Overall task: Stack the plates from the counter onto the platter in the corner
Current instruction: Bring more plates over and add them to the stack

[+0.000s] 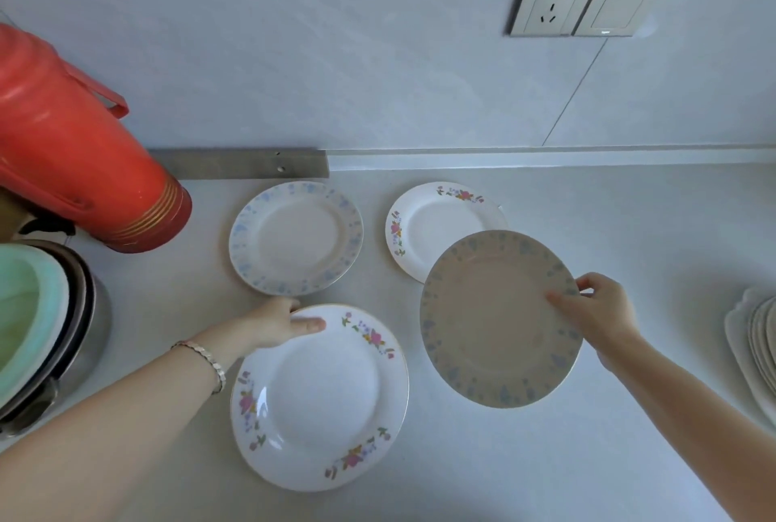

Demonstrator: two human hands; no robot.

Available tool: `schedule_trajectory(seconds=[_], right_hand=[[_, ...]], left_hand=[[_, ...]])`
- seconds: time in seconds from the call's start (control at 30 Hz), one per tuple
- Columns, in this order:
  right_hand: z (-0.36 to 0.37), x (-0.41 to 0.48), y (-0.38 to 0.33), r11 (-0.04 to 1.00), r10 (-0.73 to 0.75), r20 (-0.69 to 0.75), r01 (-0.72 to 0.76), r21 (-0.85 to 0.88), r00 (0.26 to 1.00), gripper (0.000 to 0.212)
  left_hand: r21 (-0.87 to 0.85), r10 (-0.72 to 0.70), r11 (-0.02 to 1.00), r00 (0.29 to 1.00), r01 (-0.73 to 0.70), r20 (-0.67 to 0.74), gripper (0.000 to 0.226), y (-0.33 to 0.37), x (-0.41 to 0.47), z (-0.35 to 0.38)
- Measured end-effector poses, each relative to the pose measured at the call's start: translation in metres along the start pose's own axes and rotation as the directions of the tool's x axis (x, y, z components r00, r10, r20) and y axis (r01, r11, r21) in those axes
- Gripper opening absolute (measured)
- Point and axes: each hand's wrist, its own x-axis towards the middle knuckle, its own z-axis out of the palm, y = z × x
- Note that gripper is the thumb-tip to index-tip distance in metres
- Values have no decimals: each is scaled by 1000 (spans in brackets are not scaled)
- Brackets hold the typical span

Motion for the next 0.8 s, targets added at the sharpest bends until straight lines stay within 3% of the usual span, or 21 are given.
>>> schedule_trajectory(seconds=[0.17,0.27,0.37,0.53,0.6,0.8], right_hand=[[-41,-8,11,999,-43,-80,44,16,996,15],[-76,-7,26,998,-18,-144,27,62,989,16],[-115,-4,51,992,61,-224,-33,125,973,18],[-191,-3,99,932,218,-352,-88,351,910,24],[-223,-4,120,883,305,-394,-104,457,867,25],[-314,2,197,755,486,-400,-142,640,777,23]], left_hand=[[-172,34,984,996,-49,-87,53,23,-17,7],[-426,-23,904,990,-38,-138,71,41,-26,18],[-614,-74,789,989,-19,-126,44,71,-35,42],[-683,-133,730,971,-40,-200,42,140,-45,97],[-710,-136,701,966,-62,-218,53,172,-49,121],[-725,-152,683,952,-94,-266,54,268,-65,203]])
